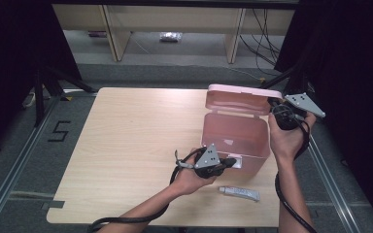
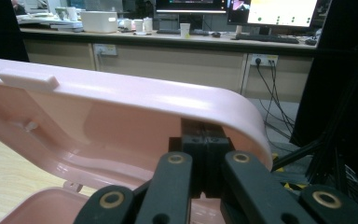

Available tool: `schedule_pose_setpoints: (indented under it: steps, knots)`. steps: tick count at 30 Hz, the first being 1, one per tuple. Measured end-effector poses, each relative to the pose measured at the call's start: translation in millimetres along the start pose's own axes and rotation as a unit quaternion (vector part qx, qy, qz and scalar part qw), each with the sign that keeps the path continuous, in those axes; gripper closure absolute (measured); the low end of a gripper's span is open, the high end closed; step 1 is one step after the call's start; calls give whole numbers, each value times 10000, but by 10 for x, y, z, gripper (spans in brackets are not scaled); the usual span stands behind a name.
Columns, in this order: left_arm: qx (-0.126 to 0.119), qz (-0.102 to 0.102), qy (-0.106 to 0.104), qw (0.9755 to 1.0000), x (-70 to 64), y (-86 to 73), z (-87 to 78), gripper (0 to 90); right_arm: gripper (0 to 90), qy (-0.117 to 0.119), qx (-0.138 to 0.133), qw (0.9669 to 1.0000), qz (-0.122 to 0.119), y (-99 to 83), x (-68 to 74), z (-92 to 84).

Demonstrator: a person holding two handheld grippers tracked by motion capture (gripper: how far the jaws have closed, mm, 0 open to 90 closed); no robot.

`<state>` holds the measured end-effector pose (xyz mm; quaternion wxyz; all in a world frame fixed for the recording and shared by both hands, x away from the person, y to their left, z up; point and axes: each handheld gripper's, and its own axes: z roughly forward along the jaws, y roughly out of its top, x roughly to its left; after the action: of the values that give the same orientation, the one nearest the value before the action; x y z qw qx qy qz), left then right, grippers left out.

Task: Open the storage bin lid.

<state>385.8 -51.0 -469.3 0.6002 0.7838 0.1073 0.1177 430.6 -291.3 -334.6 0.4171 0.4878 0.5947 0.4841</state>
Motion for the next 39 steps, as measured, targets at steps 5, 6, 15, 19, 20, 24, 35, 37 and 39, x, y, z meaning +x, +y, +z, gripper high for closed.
schedule_pose_setpoints:
  steps: [5, 6, 15, 19, 20, 24, 35, 37, 39]
  knots:
    - [-8, -9, 3, 10000, -1, -2, 0, 894, 900, -21, 1, 10000, 22, 10, -1, 26]
    - [-10, -51, 24, 10000, -5, -4, -1, 894, 900, -47, 29, 10000, 82, 10, 10, 23]
    - [-18, -45, 11, 10000, -3, -5, 0, 894, 900, -118, 30, 9999, 30, 8, -4, 80]
    - [-19, -52, 21, 10000, -5, -5, 0, 894, 900, -100, 38, 9999, -10, 7, -19, 118]
    - [-36, -52, 23, 10000, -5, -7, 1, 894, 900, -145, 43, 9999, 5, 5, -18, 123]
    - [-42, -60, 29, 10000, -6, -8, 2, 894, 900, -179, 78, 9998, 65, -7, -12, 152]
    - [-9, -29, 0, 10000, 0, -2, 1, 894, 900, -210, 104, 9997, 79, -23, -34, 226]
    - [-2, -31, 0, 10000, 0, 0, 1, 894, 900, -228, 109, 9996, 88, -27, -33, 235]
    - [4, -25, -3, 10000, 2, 1, 1, 894, 900, -209, 121, 9997, 49, -26, -44, 248]
